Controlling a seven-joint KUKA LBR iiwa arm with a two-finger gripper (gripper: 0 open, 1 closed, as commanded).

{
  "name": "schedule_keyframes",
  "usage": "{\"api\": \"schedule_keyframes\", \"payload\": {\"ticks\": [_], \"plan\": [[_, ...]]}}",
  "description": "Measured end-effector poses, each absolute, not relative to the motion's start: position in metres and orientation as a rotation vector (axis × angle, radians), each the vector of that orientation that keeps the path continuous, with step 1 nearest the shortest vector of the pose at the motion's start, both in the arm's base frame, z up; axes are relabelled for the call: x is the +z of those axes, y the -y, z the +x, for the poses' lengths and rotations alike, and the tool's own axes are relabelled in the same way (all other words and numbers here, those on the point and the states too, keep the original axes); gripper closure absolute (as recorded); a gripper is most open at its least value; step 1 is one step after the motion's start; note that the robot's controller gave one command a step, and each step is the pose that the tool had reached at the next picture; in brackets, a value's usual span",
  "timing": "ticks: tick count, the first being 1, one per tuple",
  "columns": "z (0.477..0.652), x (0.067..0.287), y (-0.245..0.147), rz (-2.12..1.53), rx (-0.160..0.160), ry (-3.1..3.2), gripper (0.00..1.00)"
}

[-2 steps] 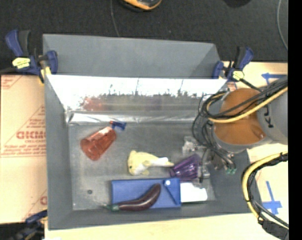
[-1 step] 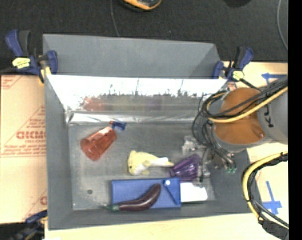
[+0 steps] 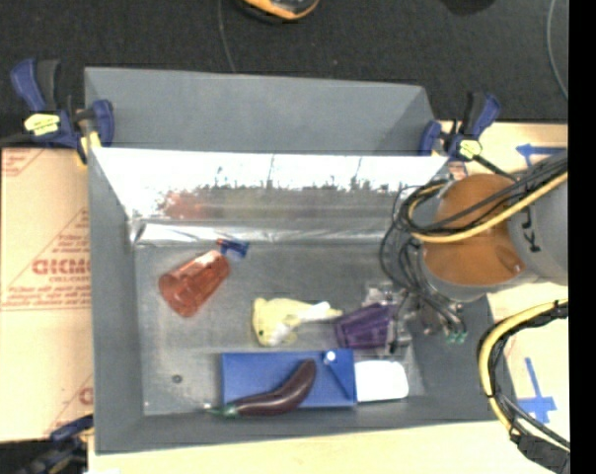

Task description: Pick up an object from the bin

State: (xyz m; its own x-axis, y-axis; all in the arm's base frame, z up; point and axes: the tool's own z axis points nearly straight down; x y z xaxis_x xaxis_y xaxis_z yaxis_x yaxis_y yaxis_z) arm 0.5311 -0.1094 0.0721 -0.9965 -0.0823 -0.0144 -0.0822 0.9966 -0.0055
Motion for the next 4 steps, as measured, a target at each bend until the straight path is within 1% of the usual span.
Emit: {"api": "schedule_keyframes", "payload": {"ticks": [2, 4], "plan": [[0.531, 0.073, 0.110, -0.130, -0.009, -3.124, 1.00], [0.530, 0.129, 0.111, -0.129, -0.009, -3.127, 1.00]]}}
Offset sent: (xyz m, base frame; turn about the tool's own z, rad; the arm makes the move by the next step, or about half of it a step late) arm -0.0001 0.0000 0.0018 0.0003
